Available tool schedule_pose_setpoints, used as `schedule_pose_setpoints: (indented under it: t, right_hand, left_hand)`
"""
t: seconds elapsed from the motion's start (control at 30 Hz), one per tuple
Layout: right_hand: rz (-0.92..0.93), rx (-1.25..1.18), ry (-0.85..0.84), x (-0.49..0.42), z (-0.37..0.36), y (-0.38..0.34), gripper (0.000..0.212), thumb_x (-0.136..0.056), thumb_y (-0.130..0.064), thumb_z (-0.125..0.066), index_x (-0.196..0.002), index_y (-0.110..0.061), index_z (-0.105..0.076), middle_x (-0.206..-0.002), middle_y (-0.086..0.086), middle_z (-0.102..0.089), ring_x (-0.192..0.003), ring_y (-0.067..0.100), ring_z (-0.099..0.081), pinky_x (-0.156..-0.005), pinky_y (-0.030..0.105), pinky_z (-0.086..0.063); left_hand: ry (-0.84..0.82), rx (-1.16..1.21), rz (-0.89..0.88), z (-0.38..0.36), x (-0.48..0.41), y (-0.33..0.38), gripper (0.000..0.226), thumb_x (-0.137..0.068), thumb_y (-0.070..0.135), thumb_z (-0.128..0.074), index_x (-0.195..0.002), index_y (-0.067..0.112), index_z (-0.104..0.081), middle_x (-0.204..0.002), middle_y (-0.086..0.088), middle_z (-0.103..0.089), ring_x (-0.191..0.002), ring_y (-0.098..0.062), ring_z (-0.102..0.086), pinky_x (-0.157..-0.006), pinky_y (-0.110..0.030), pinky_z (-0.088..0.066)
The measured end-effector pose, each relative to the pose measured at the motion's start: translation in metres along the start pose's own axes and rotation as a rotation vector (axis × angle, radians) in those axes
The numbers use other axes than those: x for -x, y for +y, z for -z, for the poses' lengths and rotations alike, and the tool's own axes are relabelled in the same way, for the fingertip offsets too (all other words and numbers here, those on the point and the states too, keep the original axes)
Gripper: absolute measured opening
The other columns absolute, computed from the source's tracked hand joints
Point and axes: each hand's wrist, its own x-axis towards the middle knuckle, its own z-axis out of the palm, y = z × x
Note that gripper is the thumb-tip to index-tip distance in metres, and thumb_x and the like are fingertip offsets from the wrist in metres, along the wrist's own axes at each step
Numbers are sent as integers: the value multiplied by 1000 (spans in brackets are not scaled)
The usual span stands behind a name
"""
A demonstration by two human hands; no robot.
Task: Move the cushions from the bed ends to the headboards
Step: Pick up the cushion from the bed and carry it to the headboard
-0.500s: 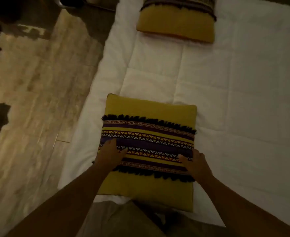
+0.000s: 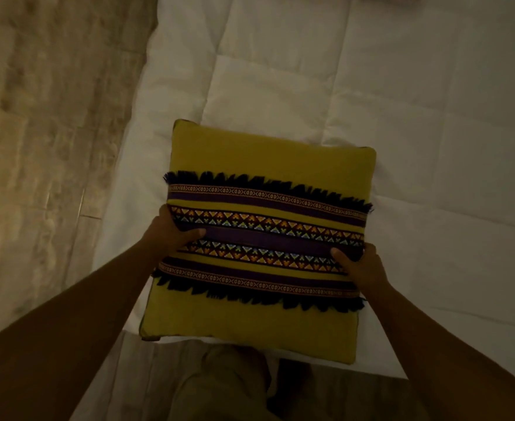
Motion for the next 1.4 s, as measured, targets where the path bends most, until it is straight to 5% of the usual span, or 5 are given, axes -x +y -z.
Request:
schedule_pose_setpoints:
  t: [0.3,0.43,0.73,1.17,1.4]
  right_hand:
    - [-68,-190,-83,-21,-10,7,96,-64,-54,-85,-140,-13,-41,-123,3,-59,-113,27,-60,-93,44,-53]
    - [15,-333,-192,-12,-6,2,64,-68,-43,-83,-125,-21,-63,-111,2,-72,-98,19,-70,-66,26,-58]
    - [38,-415,-116,18,11,-22,23,-79,-26,-81,-98,-31,-68,-92,-4,-72,-67,7,-72,-49,21,-55]
    - [170,-144,-53,-12,105,-141,52,-76,-16,-84,-124,-5,-64,-121,19,-67,-105,34,-66,-92,50,-54]
    - [309,57,124,-27,111,-205,60,-74,-21,-83,-123,-4,-54,-116,13,-58,-104,27,-58,-84,34,-48]
  left_hand:
    - [21,200,133,-14,-24,-18,114,-59,38,-93,-147,11,-26,-145,-15,-48,-130,-36,-51,-104,-55,-47]
    - [-23,224,64,-10,-19,-19,113,-49,47,-94,-142,11,-40,-135,-12,-59,-120,-33,-61,-97,-54,-53]
    - [-42,259,-103,2,21,2,86,-61,40,-85,-138,19,-52,-130,-10,-65,-117,-30,-64,-98,-54,-53]
    - [182,643,-51,-67,77,23,79,-74,31,-86,-140,15,-44,-134,-8,-61,-122,-28,-61,-102,-53,-50]
    - [180,817,43,-118,94,34,78,-79,37,-80,-142,19,-38,-138,-8,-57,-126,-27,-57,-105,-53,-48]
